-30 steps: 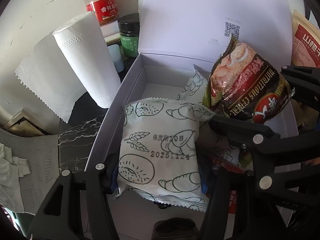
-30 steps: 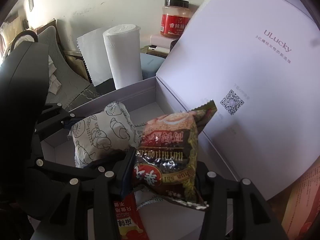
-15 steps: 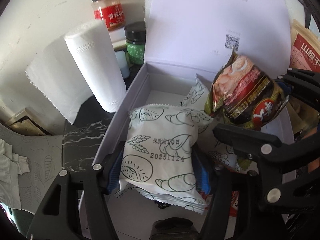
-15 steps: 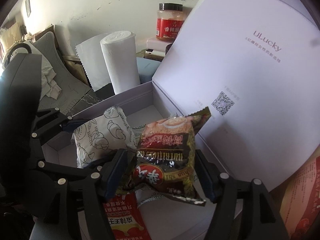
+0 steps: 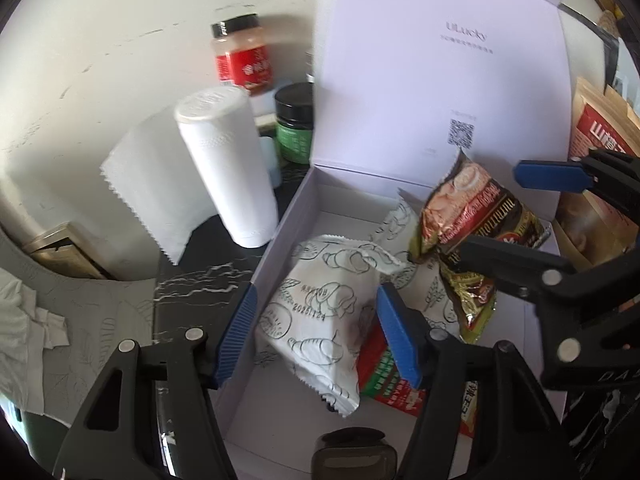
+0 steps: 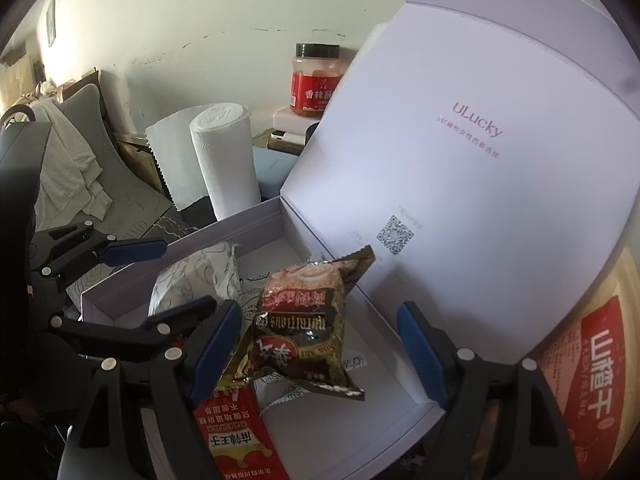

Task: Organize objects
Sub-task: 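Lower the pastry packet with the left gripper into the box while the right gripper lowers the cereal packet, then open both grippers and release the packets inside the box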

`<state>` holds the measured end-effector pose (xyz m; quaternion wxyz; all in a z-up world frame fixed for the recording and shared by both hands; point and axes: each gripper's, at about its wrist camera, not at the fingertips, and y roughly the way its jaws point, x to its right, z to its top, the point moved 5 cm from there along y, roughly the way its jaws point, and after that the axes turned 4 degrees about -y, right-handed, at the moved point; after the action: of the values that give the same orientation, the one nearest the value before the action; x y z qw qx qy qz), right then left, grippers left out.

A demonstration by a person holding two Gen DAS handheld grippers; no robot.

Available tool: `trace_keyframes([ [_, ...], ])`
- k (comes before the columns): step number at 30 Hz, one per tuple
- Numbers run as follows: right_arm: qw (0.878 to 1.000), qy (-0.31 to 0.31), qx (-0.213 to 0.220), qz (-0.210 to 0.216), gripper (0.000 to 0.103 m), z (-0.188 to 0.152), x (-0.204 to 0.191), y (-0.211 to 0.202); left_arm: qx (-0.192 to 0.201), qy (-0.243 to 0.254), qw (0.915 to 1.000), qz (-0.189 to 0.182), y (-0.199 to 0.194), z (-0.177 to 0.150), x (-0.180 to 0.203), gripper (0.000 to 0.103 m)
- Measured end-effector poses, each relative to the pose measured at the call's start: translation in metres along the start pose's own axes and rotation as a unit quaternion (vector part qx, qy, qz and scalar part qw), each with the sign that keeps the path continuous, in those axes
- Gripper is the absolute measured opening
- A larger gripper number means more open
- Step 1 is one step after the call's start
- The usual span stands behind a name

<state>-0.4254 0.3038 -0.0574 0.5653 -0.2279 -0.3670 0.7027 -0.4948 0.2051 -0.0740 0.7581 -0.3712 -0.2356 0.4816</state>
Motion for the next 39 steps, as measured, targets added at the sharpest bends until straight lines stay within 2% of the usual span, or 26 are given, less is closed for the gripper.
trace_keyframes([
  [9, 1.000, 0.003, 0.015, -0.026, 0.080, -0.001, 0.006, -0.017, 0.014, -0.015, 0.9998, 0.001, -0.024, -0.002, -0.006, 0.054],
  [17, 1.000, 0.001, 0.014, -0.023, 0.080, -0.005, 0.006, -0.030, 0.032, -0.023, 0.9992, 0.001, -0.053, -0.003, -0.006, 0.054],
  [18, 1.000, 0.000, 0.016, -0.022, 0.080, -0.004, 0.005, -0.033, 0.042, -0.029, 0.9985, 0.017, -0.059, -0.002, -0.007, 0.054],
  [22, 0.999, -0.004, 0.032, -0.021, 0.080, -0.002, 0.002, -0.052, 0.052, -0.031, 0.9980, 0.021, -0.081, -0.001, -0.004, 0.055],
  [24, 0.999, -0.006, 0.042, -0.020, 0.080, 0.000, 0.000, -0.065, 0.054, -0.035, 0.9976, 0.024, -0.093, -0.001, -0.003, 0.058],
  [26, 0.999, -0.009, 0.047, -0.020, 0.080, 0.002, -0.002, -0.074, 0.058, -0.040, 0.9972, 0.026, -0.104, -0.002, -0.001, 0.070],
  [31, 0.998, -0.015, 0.059, -0.023, 0.080, -0.001, -0.005, -0.103, 0.074, -0.040, 0.9956, 0.041, -0.136, -0.008, 0.005, 0.082],
  [35, 0.997, -0.019, 0.073, -0.022, 0.081, -0.005, -0.009, -0.127, 0.077, -0.044, 0.9945, 0.055, -0.161, -0.015, 0.011, 0.086],
  [39, 0.996, -0.025, 0.087, -0.020, 0.087, -0.010, -0.014, -0.152, 0.088, -0.053, 0.9928, 0.062, -0.190, -0.024, 0.016, 0.086],
])
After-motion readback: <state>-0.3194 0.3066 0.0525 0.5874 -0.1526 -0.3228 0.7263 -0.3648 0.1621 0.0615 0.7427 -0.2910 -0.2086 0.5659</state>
